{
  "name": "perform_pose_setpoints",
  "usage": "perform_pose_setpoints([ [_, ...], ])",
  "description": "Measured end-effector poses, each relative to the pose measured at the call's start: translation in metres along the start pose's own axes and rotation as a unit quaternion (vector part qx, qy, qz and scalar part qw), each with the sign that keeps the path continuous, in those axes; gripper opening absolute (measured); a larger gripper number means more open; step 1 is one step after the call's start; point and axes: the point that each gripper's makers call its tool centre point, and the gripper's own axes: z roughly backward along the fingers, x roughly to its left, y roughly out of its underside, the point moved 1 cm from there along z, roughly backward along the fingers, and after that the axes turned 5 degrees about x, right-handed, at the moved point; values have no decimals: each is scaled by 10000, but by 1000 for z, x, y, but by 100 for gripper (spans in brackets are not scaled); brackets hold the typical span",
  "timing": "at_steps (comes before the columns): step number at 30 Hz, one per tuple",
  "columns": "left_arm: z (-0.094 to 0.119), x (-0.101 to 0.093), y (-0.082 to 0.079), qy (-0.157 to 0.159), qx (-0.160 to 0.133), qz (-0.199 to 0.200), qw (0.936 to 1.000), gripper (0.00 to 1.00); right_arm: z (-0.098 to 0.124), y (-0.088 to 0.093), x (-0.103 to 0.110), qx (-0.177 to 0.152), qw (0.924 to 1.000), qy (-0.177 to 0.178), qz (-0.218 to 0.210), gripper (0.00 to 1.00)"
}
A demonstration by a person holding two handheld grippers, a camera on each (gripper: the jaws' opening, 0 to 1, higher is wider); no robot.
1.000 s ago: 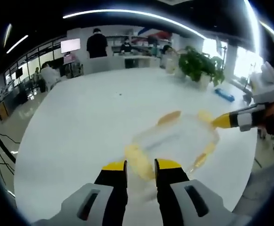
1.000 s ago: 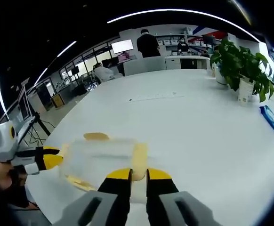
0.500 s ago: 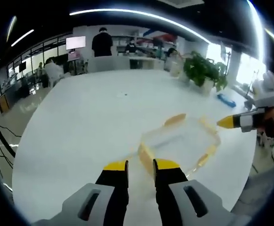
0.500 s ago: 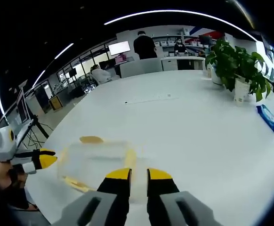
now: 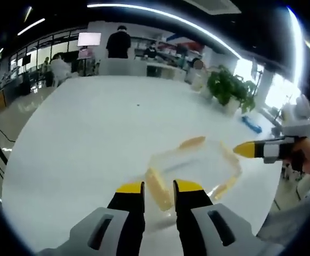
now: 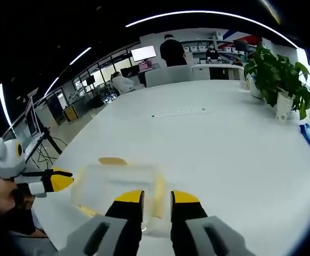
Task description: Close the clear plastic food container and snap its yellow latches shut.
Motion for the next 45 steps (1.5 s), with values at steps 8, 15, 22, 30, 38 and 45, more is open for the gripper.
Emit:
perform_pose_setpoints([
  [8,-9,-6,6,236,61,353,9991,15,-10,7,4,141,9997,-142,-114,18],
  [15,-12,-5,8,271,110,574,9979,19,-15,8,5,239,9987,-330,-305,22],
  [22,-15,-8,12,336,200,724,9966,24,-20,7,8,241,9968,-567,-504,26],
  [30,-15,-11,13,257,181,814,9962,27,-21,7,12,315,9962,-626,-518,28],
  [38,-16,-14,14,72,151,1044,9944,24,-23,8,13,318,9965,-504,-590,27],
  [45,-18,-14,13,50,212,1153,9931,23,-23,10,14,298,9956,-504,-736,26],
])
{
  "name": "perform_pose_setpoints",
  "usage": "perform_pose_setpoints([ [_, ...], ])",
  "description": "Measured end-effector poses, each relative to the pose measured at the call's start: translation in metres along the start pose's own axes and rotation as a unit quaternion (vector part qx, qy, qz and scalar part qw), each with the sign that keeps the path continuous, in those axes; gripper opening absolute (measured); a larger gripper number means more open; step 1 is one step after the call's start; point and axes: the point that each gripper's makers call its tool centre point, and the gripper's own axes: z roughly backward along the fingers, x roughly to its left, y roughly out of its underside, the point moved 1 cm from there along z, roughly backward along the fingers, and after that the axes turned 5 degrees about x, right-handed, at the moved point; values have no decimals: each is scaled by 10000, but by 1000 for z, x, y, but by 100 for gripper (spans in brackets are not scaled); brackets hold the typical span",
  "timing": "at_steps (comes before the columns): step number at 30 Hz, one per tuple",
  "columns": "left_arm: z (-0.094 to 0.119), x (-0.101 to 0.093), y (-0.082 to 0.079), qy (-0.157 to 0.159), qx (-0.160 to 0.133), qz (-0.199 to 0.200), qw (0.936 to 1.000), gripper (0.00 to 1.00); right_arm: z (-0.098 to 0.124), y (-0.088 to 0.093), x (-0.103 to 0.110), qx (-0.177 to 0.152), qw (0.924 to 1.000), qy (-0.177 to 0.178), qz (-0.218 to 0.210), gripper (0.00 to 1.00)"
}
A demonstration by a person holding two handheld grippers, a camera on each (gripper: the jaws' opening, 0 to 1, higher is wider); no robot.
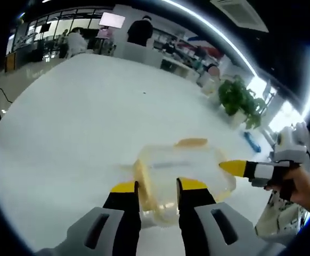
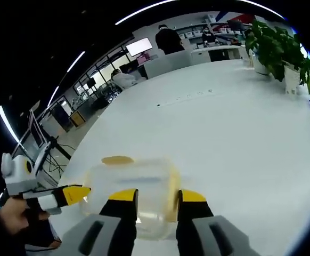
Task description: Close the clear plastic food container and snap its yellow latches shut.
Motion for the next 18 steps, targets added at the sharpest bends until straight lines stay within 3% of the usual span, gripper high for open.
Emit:
perform_pose_setpoints([
  [1,2,9,0,-181,54,-164,9997,21,1,5,-3,158,9986,167,-475,25],
  [2,-2,-1,0,-42,3,65,10000,21,-3,1,-3,63,9998,-25,-198,25],
  [18,-5,-2,-3,-89,-120,-143,9998,22,-1,7,5,25,9992,-125,-384,27],
])
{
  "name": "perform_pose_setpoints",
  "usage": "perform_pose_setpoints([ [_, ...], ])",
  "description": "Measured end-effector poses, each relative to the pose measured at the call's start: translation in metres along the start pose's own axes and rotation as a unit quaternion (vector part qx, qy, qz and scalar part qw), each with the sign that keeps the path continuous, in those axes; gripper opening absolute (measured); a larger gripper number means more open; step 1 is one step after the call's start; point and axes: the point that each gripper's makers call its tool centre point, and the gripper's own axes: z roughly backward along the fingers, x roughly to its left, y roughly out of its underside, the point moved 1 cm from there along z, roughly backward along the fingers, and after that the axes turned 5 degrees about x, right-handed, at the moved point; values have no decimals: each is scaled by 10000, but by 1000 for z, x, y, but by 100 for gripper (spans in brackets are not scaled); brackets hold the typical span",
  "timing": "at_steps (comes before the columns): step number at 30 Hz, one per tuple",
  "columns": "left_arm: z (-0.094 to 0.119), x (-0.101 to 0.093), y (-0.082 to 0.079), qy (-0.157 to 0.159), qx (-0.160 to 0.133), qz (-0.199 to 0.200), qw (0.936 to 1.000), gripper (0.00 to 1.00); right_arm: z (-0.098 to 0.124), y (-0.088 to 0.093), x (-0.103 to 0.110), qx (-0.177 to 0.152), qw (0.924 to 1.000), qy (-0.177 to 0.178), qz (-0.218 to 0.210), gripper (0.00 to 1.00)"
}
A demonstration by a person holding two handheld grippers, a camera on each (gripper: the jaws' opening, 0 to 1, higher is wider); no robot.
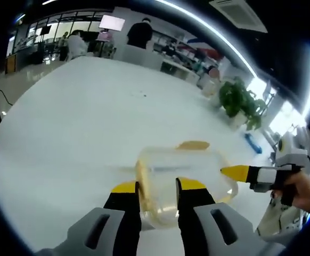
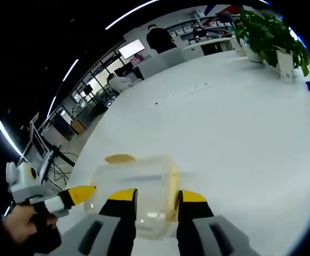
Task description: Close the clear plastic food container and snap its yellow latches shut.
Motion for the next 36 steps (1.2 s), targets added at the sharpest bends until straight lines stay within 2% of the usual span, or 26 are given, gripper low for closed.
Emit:
perform_pose_setpoints([
  [13,1,3,-2,-134,-195,19,9997,23,1,1,2,-60,9999,50,-102,28],
  [17,3,3,-4,-159,-229,-208,9994,24,2,1,2,-101,9999,106,-53,29],
  [18,3,4,-4,-159,-208,-190,9995,24,1,1,4,-104,9999,112,3,30],
  [20,3,5,-5,-142,-167,-162,9996,24,0,1,6,-106,9991,131,396,33],
  [25,5,6,-7,-161,-98,-404,9990,23,-3,-1,8,-170,9987,149,447,37],
  [28,12,8,-17,-152,-254,-461,9985,18,1,-11,9,-366,9969,142,681,37],
  [30,14,7,-22,-68,-305,-459,9985,19,4,-17,11,-433,9958,100,800,37],
  [36,16,-5,-31,88,-304,-1166,9927,21,8,-31,16,-514,9929,-2,1075,36],
])
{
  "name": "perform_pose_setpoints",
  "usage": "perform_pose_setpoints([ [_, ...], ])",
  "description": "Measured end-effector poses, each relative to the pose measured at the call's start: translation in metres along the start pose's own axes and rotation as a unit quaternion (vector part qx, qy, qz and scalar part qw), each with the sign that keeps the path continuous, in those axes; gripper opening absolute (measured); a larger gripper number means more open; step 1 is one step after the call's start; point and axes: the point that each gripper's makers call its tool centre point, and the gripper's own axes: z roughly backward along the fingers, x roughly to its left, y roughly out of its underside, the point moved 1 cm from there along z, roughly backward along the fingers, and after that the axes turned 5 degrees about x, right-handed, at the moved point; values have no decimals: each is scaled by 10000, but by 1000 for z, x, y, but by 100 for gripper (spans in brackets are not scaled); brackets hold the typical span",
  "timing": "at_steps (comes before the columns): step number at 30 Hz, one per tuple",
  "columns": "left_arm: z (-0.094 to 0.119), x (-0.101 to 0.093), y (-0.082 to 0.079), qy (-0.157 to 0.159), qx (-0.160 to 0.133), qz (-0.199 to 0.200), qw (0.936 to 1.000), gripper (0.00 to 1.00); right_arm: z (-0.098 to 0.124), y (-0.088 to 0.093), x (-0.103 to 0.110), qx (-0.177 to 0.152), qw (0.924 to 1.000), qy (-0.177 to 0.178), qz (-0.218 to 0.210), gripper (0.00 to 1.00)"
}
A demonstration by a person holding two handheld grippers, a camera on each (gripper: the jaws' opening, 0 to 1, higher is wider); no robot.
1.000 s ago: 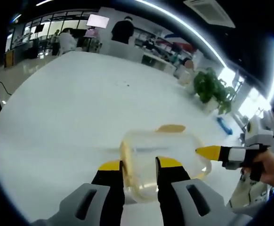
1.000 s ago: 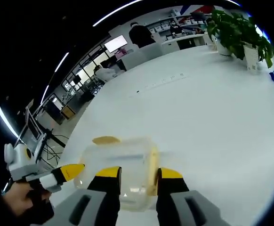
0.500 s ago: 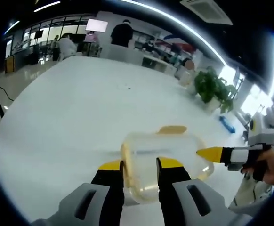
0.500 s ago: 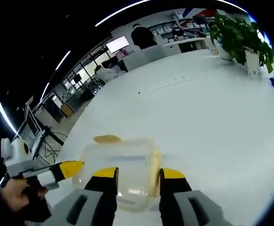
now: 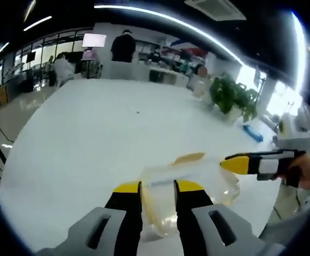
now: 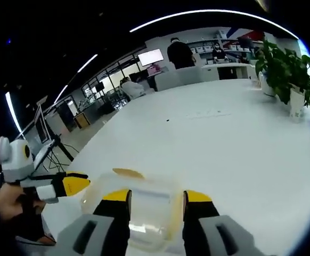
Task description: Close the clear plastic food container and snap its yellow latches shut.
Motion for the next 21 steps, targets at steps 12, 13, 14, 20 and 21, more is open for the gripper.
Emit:
perform_pose_setpoints([
  [12,-7,-36,13,746,242,-507,9956,24,-8,-2,33,142,9955,-567,742,35],
  [13,-7,-35,13,755,246,-503,9956,24,-9,-1,37,192,9946,-636,803,35],
  [14,-7,-35,13,746,245,-551,9954,24,-10,0,39,226,9934,-660,910,35],
  [20,-8,-33,17,741,326,-892,9927,25,-17,3,44,377,9897,-729,1175,34],
  [21,-8,-33,18,739,329,-913,9925,25,-18,4,45,390,9886,-738,1250,34],
])
